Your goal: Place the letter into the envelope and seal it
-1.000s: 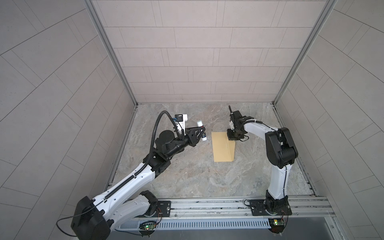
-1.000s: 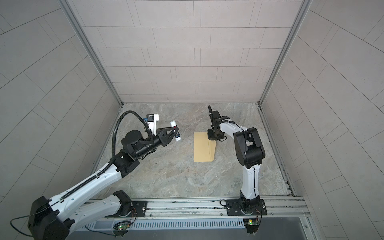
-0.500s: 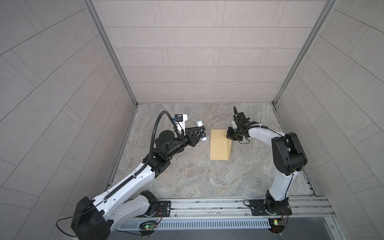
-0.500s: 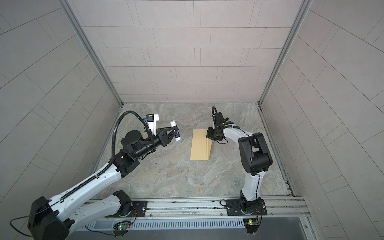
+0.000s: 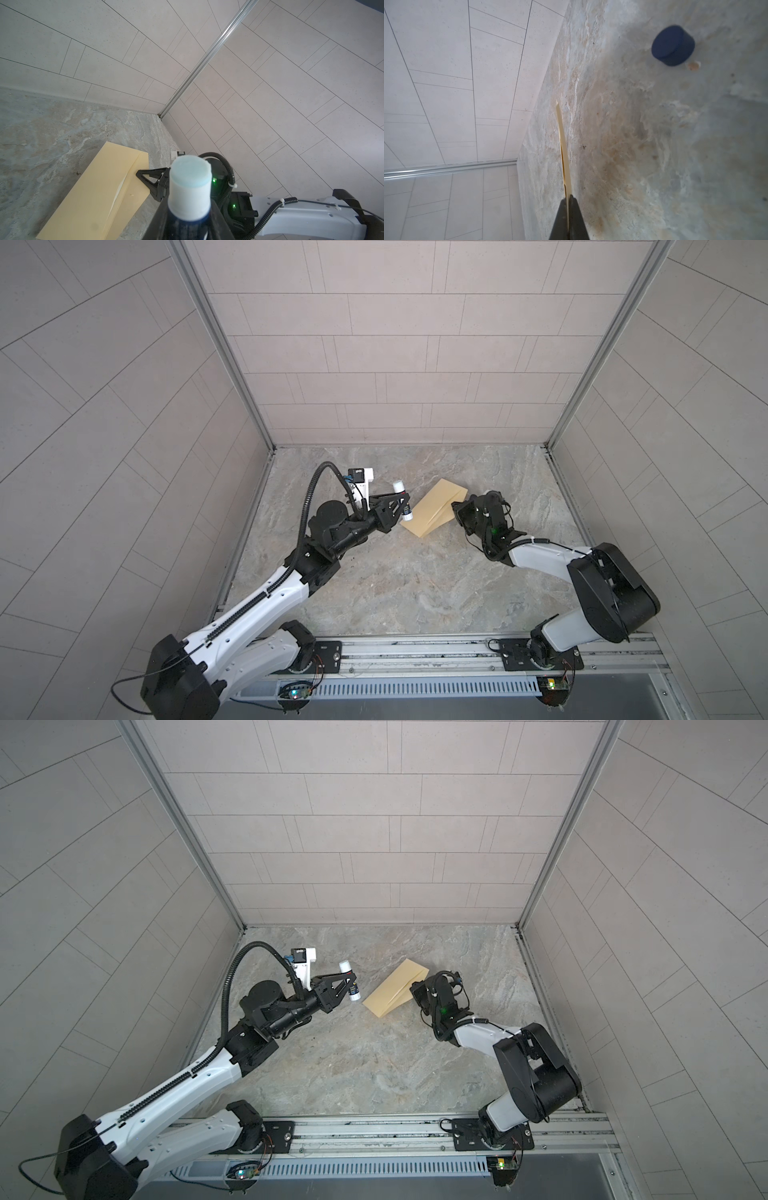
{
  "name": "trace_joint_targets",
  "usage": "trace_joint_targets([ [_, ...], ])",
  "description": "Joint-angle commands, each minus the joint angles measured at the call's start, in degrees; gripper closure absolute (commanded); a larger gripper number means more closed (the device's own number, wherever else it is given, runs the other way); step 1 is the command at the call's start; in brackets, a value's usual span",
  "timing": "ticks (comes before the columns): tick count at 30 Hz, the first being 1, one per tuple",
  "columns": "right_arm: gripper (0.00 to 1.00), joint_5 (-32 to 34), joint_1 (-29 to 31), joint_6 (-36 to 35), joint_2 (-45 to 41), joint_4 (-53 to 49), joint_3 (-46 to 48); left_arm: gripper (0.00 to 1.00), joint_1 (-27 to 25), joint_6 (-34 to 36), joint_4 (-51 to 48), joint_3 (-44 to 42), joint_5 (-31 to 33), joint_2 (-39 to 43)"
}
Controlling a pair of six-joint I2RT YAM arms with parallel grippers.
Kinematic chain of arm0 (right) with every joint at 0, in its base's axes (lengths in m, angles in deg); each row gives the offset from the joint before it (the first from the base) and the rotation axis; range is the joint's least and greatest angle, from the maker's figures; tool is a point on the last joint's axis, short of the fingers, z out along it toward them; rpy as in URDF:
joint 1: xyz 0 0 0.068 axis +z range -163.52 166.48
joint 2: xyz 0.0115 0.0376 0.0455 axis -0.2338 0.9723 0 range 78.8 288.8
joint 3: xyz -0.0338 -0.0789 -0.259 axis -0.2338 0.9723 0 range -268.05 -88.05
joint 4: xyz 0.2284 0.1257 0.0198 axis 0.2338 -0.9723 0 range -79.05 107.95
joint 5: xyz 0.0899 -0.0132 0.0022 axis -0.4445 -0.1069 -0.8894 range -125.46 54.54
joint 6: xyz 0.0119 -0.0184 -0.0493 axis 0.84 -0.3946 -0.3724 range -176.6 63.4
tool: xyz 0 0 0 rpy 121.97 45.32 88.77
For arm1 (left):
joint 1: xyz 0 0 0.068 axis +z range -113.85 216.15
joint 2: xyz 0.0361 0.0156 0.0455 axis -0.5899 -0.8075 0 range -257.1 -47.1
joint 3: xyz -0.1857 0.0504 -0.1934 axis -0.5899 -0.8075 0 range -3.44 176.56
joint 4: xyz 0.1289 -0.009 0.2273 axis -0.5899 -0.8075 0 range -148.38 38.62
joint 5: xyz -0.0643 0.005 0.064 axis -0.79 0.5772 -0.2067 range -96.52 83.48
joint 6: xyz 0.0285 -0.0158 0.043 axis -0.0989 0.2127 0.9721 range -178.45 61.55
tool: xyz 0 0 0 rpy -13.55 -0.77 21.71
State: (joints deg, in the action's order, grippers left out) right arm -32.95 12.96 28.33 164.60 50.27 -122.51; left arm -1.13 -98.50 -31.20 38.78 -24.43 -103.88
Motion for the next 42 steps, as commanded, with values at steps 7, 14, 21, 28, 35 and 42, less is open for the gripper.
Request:
trace_joint_targets([
  [7, 1.00, 32.62, 13.54, 17.81, 2.04, 15.76, 6.07, 1.00, -0.14, 0.76, 0.40, 1.38, 0.66, 2.23],
  [14, 1.00, 40.17, 20.62, 28.53, 8.65, 16.13, 7.29, 1.00, -0.12, 0.98, -0.39, 1.11, 0.93, 3.10],
  [21, 0.94, 44.59, 25.74, 35.91, 10.46, 9.68, 8.14, 1.00, -0.15, 1.53, -1.01, 0.79, 1.07, 3.80],
  [28, 0.52, 43.26, 27.06, 35.14, 7.95, 4.93, 8.83, 1.00, -0.12, 1.57, -1.11, 0.54, 1.55, 4.08],
  [35, 0.34, 43.22, 27.57, 29.39, -2.42, -10.14, 8.94, 1.00, -0.15, 0.41, -1.55, 1.02, 2.77, 4.43],
  [42, 0.25, 50.68, 27.50, 5.29, -18.05, -14.25, 9.61, 1.00, -0.02, -5.48, -3.74, 2.30, 5.99, 4.25],
])
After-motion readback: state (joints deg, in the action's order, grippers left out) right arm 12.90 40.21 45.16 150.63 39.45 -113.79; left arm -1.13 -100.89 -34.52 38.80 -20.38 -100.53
